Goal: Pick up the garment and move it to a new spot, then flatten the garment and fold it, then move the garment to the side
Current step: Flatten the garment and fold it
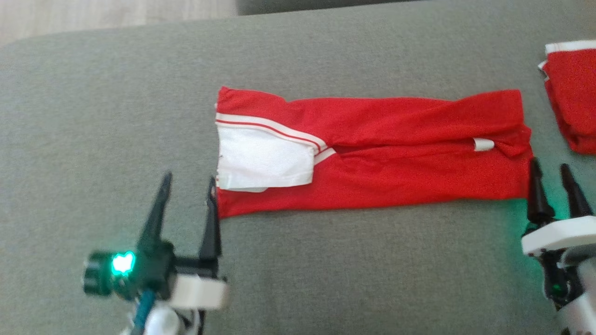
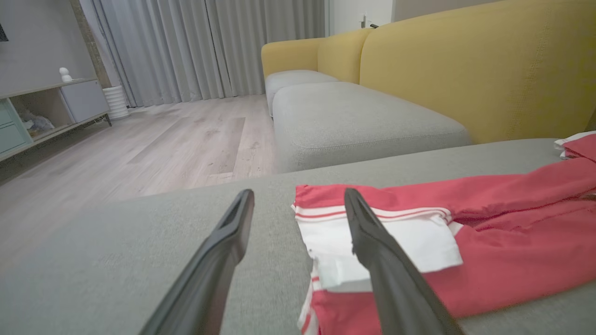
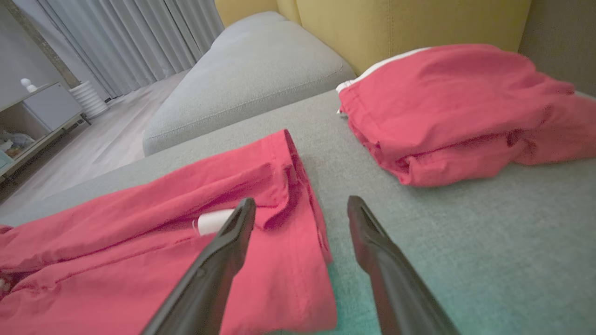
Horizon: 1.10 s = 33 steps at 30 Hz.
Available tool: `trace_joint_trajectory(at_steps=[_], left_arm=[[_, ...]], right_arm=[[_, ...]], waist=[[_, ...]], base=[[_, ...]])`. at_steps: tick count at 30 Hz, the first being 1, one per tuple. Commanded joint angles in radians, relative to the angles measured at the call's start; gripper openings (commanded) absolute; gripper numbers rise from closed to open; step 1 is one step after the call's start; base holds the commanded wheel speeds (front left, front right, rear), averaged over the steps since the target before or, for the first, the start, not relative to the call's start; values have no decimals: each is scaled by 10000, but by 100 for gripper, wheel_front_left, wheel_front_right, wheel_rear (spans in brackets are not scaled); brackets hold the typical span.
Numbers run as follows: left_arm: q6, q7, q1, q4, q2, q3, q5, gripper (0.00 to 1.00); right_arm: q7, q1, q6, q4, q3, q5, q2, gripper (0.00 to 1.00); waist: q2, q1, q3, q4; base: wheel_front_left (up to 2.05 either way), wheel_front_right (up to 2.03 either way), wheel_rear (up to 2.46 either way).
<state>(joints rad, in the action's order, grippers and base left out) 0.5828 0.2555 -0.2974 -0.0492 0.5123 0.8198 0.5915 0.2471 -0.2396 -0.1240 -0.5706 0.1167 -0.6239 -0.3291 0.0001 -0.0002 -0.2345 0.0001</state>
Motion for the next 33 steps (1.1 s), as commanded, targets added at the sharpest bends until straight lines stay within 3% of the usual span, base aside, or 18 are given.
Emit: trace_joint_trajectory(at_steps=[1,7,15,16,17,19,20,25,33], left_arm=[[79,60,294,-390,-207,-830,-652,100],[-570,61,1490,-555,-1568,-1693,-2132,100],[-1483,62,2094,-531,-2455,-2743,-2953,100],[-1605,62,2160,-506,-2551,-2891,-3039,100],[-1844,62,2278,-468,-2730,-3163,-3214,100],[-2055,62,2403,-430,-2896,-3422,-3365,100],[-2154,62,2458,-414,-2967,-3549,-3439,100],[-2599,62,2652,-319,-3276,-4075,-3812,100],[-3202,62,2848,-263,-3690,-4672,-4233,100]], right_arm=[[118,-154,-67,241,-273,266,-63,100],[-478,-773,-67,-747,-1492,958,224,100],[-1362,-1557,-67,-2525,-2380,1580,372,100],[-1490,-1644,-67,-2764,-2429,1635,409,94],[-1722,-1802,-67,-3154,-2511,1664,493,50],[-1882,-1932,-67,-3370,-2507,1624,593,25],[-1930,-1987,-67,-3399,-2464,1568,652,3],[-2092,-2076,-67,-3216,-2074,1163,656,0],[-1759,-2004,-67,-2674,-2232,629,-459,0]], waist=[[-1,2,204,231],[-1,2,387,903],[-1,2,382,1380],[-1,2,374,1409],[-1,2,366,1441],[-1,2,375,1438],[-1,2,384,1417],[-1,2,466,1258],[-1,2,562,996]], base=[[0,0,0],[0,0,0],[0,0,0],[0,0,0],[0,0,0],[0,0,0],[0,0,0],[0,0,0],[0,0,0]])
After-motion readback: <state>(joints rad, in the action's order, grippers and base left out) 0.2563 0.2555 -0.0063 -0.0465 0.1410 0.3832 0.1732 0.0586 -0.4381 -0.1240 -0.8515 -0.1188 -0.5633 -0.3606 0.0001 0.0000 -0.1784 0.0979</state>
